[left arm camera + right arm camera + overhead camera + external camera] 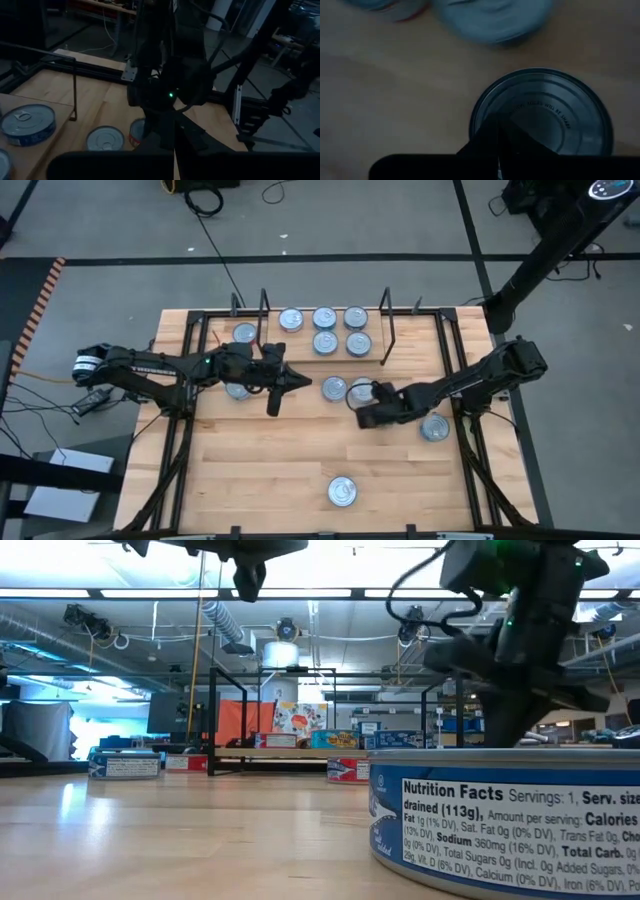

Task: Stack canned seafood by type on shelf
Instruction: Put the red tuna can on the shelf

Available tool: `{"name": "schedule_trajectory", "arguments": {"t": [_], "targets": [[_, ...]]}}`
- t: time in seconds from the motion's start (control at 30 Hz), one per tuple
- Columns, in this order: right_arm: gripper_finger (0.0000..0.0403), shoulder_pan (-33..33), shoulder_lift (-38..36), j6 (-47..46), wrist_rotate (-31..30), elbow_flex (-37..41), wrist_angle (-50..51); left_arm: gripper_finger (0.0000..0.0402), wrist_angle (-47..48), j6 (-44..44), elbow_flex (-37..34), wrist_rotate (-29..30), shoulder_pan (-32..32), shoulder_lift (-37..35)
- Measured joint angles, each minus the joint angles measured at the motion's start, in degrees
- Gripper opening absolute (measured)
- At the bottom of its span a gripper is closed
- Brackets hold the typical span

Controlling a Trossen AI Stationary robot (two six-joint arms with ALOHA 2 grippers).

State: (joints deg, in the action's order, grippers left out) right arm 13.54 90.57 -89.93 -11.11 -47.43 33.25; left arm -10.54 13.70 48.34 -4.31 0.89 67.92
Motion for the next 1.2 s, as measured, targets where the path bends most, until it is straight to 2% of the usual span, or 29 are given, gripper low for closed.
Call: {"name": "schedule_trajectory", "arguments": {"t": [0.23,0.37,0.47,0.6,0.73,0.93,1.2], "targets": [[0.0002,2.4,0.2,2.9,1.3,0.4,-13.6,0.0,0.9,-0.2,-0.1,0.0,-0.3,0.0],[0.0002,3.6,0.1,6.3,1.7,-0.6,-17.3,0.0,-1.8,0.7,-3.0,0.0,-0.3,0.0],[0.0002,4.5,0.1,13.5,1.6,-4.7,-14.9,0.0,-7.4,4.1,-5.8,-0.5,-0.3,-0.1],[0.0006,6.1,0.1,22.6,1.4,-12.5,-5.5,0.0,-15.4,7.7,-10.1,-2.1,-0.3,-0.1],[0.0024,8.0,0.0,28.4,1.1,-18.6,4.3,0.0,-17.1,9.3,-11.8,-3.8,-0.3,-0.1],[0.0103,10.6,-0.1,33.9,1.1,-21.7,10.3,0.0,-16.3,8.2,-12.0,-5.0,-0.7,-0.1],[0.0263,11.9,2.9,37.2,0.0,-21.8,11.0,0.0,-14.9,6.5,-12.0,-2.6,-0.7,-0.1]]}}
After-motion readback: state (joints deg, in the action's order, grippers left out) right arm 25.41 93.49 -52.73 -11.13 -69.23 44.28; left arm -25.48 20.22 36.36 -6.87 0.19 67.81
